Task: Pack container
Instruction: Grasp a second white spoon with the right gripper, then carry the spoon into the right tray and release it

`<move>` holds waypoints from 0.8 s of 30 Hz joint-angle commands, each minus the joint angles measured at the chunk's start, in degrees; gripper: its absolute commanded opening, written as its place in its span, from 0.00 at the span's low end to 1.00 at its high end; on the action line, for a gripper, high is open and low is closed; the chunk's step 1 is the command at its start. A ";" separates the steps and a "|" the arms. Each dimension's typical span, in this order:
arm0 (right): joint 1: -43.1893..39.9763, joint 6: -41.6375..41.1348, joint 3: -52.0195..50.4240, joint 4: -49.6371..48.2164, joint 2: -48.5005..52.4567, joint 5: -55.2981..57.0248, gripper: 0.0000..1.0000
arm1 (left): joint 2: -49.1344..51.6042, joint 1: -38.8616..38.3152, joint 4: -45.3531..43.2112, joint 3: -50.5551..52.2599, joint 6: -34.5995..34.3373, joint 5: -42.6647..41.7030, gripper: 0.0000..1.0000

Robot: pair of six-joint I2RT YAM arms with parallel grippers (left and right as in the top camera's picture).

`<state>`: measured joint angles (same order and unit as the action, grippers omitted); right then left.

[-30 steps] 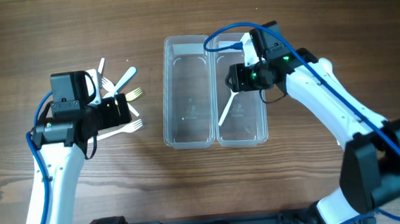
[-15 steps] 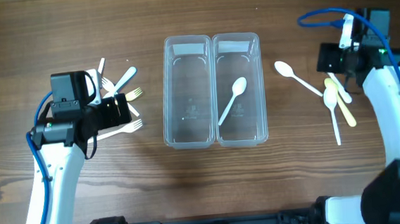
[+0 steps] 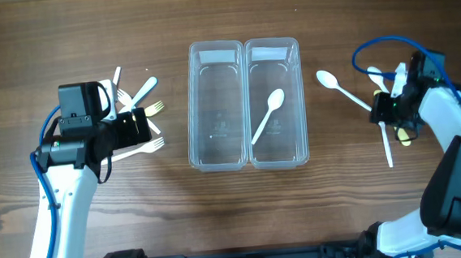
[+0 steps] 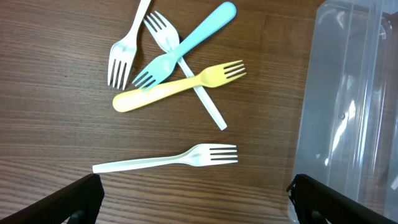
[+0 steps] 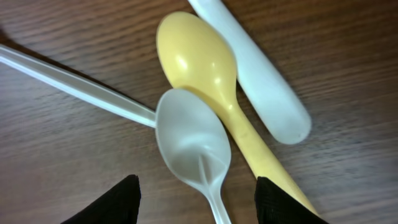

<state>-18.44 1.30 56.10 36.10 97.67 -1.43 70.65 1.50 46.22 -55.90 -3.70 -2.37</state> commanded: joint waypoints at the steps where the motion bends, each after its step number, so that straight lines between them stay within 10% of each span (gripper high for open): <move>1: 0.02 -3.63 -5.07 -4.24 1.42 0.70 0.58 | 0.17 -0.11 -0.09 -0.98 0.72 0.55 1.00; 24: 1.97 -10.49 5.01 7.48 1.40 -2.01 0.05 | 0.17 -0.11 -0.09 -0.98 0.72 0.55 1.00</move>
<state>-17.98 -7.33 56.71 41.89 100.07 -1.13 70.65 1.50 46.24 -55.90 -3.70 -2.37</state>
